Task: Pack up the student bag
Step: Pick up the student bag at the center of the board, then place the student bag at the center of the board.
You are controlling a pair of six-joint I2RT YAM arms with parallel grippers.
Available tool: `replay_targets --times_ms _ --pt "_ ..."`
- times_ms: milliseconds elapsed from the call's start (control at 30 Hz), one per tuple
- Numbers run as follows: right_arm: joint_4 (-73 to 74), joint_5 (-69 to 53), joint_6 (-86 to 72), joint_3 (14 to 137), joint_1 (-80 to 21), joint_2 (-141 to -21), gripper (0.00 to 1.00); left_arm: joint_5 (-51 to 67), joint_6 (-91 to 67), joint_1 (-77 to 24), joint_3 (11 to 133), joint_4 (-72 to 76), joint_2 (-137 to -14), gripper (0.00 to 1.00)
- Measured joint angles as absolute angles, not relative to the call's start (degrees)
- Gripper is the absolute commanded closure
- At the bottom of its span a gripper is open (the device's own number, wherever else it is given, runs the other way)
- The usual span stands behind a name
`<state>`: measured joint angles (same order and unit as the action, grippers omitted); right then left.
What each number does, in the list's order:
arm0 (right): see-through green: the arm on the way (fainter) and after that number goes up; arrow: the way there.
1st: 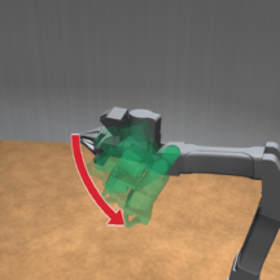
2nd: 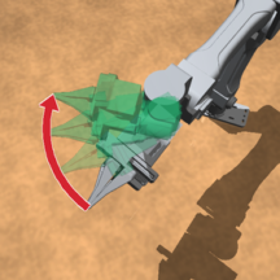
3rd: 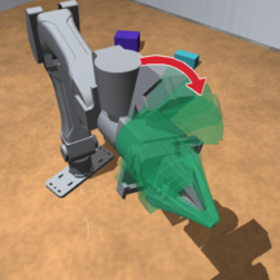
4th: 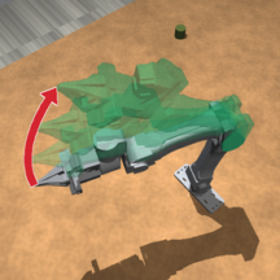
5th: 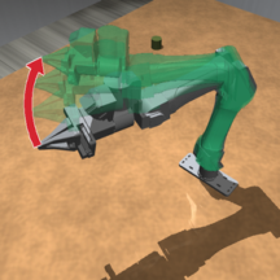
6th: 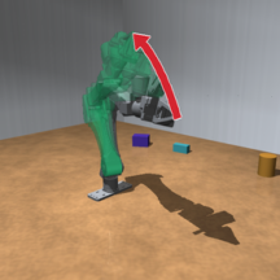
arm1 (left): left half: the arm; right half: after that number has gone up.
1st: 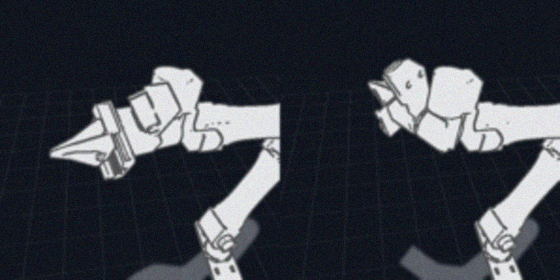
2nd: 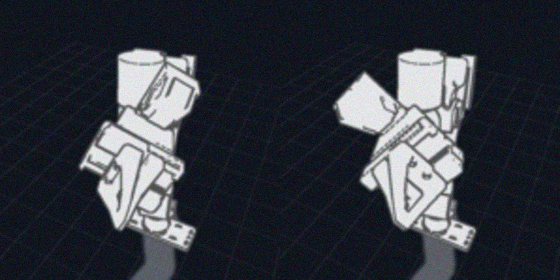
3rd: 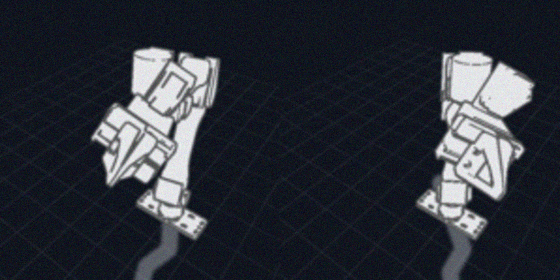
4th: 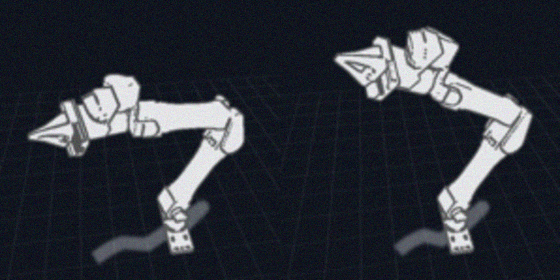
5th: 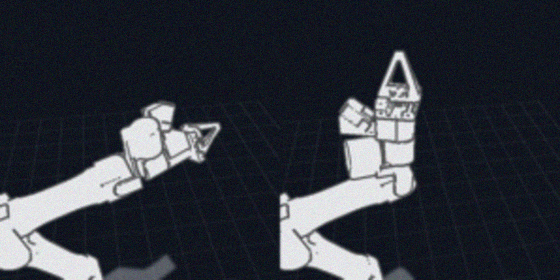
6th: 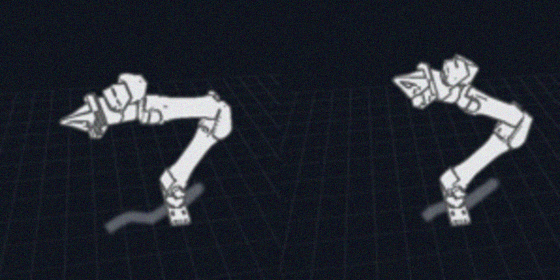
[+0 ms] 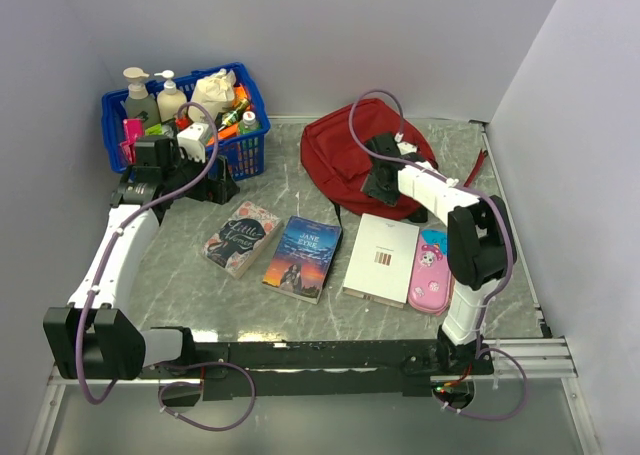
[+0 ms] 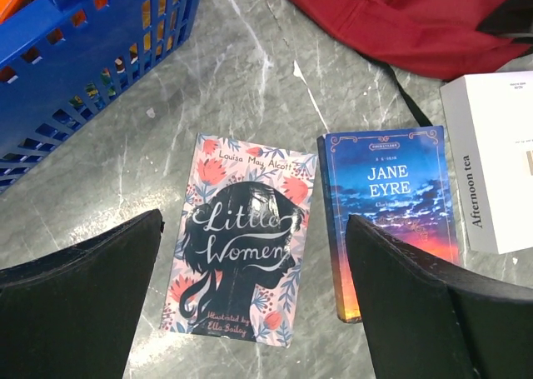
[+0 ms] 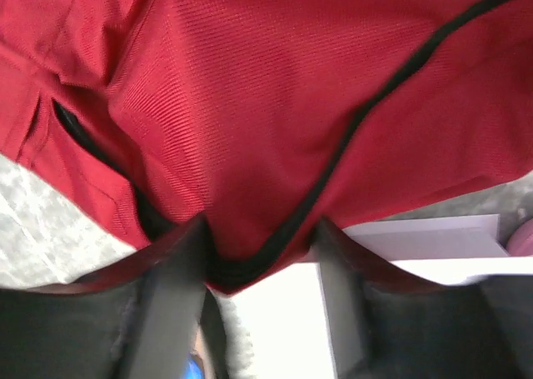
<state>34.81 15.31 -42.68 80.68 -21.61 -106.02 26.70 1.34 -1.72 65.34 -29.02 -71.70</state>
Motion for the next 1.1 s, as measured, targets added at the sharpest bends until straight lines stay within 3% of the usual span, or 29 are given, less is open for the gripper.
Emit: replay_targets --times_ms 233,367,700,1100 --pt "35.42 16.01 -43.05 83.40 -21.61 -106.34 0.99 26.68 1.80 -1.69 65.23 -29.39 -71.00 0.04" --pt "37.36 15.86 -41.34 89.38 -21.61 -106.34 1.00 26.68 1.91 -1.69 65.23 -29.56 -70.57 0.04" --pt "41.76 13.89 -35.07 118.80 -23.79 -104.57 1.00 26.00 1.85 -1.69 65.23 -29.87 -69.17 0.04" --pt "43.94 16.36 -28.40 104.47 -38.30 -82.85 1.00 25.67 -0.43 -1.69 65.23 -29.82 -68.01 0.04"
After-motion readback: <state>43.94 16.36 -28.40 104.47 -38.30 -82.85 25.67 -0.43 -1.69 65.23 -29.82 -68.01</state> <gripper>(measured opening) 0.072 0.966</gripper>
